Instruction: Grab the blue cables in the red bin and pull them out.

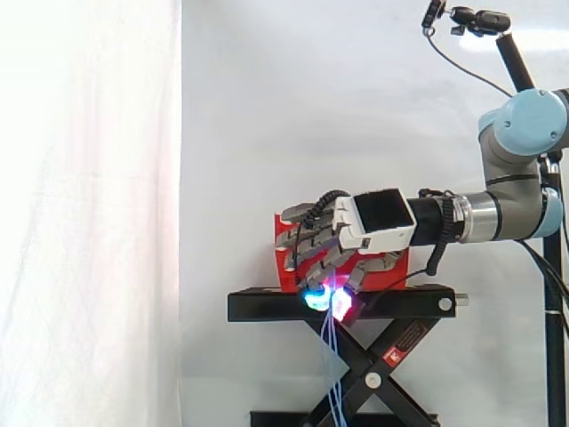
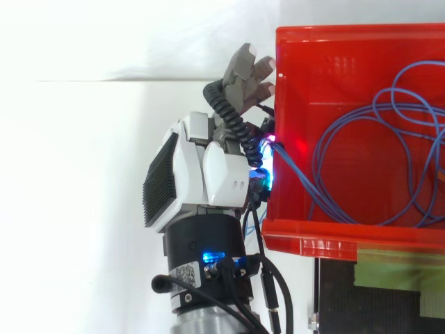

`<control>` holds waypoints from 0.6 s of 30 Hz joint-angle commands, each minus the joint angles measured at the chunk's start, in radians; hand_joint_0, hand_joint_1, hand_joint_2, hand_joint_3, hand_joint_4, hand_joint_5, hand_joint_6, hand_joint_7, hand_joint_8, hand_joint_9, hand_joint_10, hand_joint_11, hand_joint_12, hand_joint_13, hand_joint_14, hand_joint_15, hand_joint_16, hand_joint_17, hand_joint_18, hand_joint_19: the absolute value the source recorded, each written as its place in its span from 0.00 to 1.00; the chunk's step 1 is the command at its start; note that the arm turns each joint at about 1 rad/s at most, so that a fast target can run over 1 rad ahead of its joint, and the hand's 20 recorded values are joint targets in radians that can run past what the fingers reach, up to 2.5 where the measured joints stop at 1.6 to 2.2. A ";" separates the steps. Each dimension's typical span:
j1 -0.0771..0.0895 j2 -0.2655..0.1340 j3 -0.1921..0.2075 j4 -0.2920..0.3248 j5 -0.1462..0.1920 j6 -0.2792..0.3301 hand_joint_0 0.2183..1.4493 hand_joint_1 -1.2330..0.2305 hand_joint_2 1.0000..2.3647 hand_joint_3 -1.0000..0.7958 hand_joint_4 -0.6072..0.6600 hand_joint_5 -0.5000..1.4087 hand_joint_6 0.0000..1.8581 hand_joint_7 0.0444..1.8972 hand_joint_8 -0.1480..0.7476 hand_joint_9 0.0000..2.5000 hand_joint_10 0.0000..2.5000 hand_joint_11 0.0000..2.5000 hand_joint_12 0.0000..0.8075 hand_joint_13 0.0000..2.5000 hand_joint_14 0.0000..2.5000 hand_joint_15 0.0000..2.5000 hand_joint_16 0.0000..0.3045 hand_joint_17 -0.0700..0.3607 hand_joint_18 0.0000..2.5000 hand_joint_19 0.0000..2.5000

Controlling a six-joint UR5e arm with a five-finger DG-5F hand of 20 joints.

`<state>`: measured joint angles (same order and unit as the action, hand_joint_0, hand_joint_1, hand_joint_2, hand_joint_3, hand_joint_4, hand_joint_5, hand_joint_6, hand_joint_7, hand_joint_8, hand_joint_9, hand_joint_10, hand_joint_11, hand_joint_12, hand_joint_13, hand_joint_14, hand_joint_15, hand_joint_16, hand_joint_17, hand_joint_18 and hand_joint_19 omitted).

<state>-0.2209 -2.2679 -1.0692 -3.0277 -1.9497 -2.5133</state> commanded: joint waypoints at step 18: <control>0.003 0.001 0.000 -0.017 0.002 0.000 0.57 0.34 0.00 0.00 0.55 0.75 0.44 0.37 0.42 0.36 0.01 0.17 0.37 0.25 0.00 0.09 0.13 0.36 0.19 0.10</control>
<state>-0.2200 -2.2674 -1.0689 -3.0439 -1.9489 -2.5134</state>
